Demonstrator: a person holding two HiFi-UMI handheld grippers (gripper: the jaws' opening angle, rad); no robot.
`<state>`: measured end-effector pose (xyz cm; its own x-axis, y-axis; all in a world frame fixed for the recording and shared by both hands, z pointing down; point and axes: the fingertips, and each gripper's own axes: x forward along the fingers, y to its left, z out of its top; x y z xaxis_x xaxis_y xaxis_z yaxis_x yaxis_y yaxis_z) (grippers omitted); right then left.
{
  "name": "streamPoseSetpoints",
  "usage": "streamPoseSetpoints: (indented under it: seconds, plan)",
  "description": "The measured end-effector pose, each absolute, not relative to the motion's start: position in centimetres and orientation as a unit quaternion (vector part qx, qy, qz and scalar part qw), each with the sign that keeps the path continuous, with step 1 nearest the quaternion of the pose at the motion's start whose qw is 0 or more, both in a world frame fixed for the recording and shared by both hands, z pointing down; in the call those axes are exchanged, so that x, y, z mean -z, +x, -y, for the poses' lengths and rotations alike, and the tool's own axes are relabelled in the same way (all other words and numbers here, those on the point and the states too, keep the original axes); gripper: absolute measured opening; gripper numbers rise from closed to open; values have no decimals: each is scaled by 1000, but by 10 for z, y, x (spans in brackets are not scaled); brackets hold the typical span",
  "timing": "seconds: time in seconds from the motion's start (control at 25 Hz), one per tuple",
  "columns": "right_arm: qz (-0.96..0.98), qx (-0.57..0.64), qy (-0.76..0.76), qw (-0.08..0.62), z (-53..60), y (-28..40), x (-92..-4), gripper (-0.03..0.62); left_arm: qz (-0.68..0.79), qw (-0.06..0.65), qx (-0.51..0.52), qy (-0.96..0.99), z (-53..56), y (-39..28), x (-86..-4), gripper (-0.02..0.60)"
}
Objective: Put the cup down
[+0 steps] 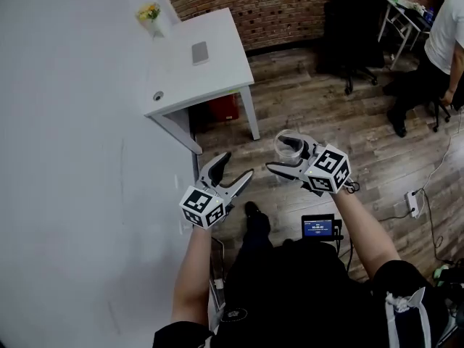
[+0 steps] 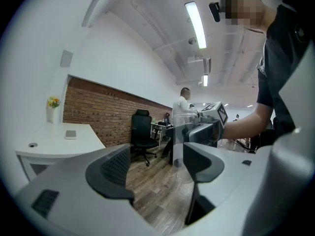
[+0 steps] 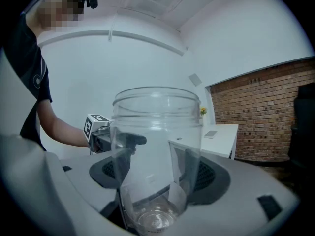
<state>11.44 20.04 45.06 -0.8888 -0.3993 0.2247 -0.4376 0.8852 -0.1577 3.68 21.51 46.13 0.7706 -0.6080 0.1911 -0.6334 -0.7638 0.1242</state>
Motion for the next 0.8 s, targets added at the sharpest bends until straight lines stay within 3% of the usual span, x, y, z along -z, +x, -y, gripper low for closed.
streamPoseSetpoints:
  seconds: [0.8]
  plan:
    - [960, -109, 235, 107, 13, -16, -446, 356, 327, 94, -28, 940, -5, -89, -474, 341]
